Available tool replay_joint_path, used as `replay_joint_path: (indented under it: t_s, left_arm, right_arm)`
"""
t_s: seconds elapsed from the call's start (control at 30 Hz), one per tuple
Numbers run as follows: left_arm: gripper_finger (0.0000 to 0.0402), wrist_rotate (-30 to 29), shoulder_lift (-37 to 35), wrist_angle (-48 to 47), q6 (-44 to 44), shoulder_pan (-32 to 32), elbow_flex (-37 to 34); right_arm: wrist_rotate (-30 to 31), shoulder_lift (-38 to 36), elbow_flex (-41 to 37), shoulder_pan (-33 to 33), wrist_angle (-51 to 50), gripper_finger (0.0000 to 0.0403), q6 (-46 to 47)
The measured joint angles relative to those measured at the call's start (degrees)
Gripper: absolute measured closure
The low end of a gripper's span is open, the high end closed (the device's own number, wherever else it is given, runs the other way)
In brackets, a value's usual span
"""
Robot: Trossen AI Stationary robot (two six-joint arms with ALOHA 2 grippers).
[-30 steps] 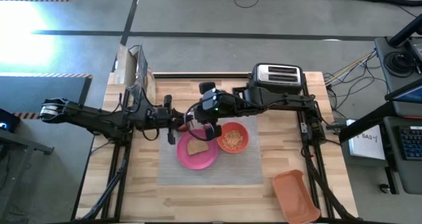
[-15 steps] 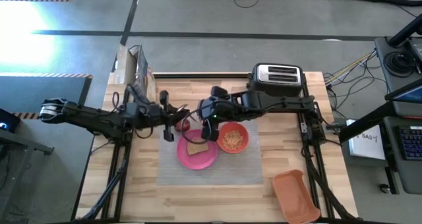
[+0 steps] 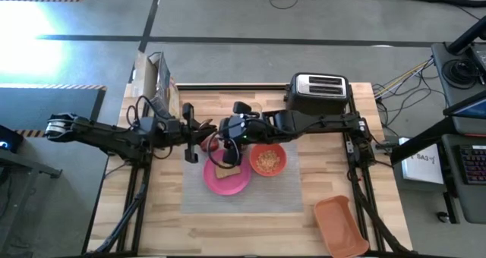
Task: Arrange a breakfast setting
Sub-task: Put the gold spoon to the right of the orange bowl on the table mat
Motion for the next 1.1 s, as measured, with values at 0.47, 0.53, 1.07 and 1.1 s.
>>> replay_joint_path:
  t_s: [0.47, 0.53, 1.07, 1.1]
  left_arm:
    - [0.0398, 0.0, 0.1, 3.3, -0.3, 0.0, 0.0]
    - [0.0398, 0.0, 0.1, 3.3, -0.3, 0.0, 0.0]
    - [0.0362, 0.4, 0.1, 3.9, -5.8, 0.0, 0.0]
    - [0.0353, 0.4, 0.1, 3.8, -6.3, 0.0, 0.0]
  right_arm:
    - [-0.2, 0.1, 0.0, 0.0, 4.2, 0.0312, -3.1]
    - [-0.2, 0.1, 0.0, 0.0, 4.2, 0.0334, -3.8]
    - [-4.4, 0.1, 0.0, -0.7, 4.7, 0.0389, -5.6]
    - [-4.6, 0.1, 0.0, -0.7, 4.6, 0.0389, -5.6]
